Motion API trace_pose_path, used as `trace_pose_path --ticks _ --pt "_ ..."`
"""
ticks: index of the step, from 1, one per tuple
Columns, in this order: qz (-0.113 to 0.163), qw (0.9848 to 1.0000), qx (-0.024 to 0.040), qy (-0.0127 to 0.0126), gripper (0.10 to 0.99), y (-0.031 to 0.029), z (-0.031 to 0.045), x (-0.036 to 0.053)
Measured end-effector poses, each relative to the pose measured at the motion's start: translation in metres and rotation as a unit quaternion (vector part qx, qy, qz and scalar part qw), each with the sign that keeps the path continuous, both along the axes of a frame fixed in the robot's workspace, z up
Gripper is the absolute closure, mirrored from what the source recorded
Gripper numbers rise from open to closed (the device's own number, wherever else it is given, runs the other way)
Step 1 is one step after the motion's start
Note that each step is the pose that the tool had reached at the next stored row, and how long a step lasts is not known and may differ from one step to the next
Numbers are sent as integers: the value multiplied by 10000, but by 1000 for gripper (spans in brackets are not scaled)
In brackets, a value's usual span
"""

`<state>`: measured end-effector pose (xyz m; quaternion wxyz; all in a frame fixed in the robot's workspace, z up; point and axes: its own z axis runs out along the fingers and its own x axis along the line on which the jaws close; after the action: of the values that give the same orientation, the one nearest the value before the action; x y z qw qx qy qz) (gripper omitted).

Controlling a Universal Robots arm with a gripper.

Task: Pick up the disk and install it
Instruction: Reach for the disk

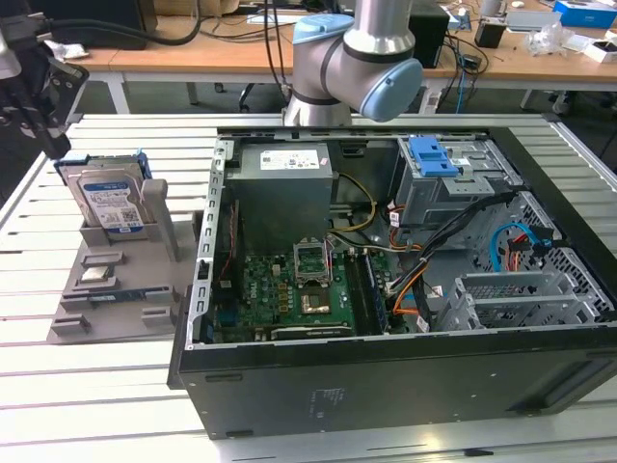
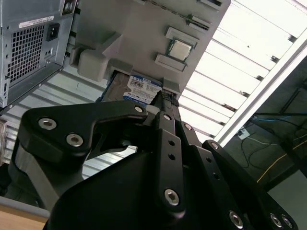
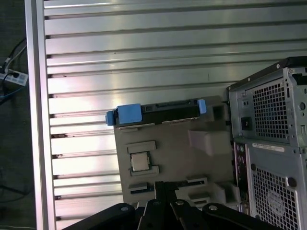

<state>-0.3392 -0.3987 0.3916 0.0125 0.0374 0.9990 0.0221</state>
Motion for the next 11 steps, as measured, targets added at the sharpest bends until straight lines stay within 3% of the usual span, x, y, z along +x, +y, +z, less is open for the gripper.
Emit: trace_pose_path --ticks 11 --pt "0 10000 -20 0 980 86 -9 -112"
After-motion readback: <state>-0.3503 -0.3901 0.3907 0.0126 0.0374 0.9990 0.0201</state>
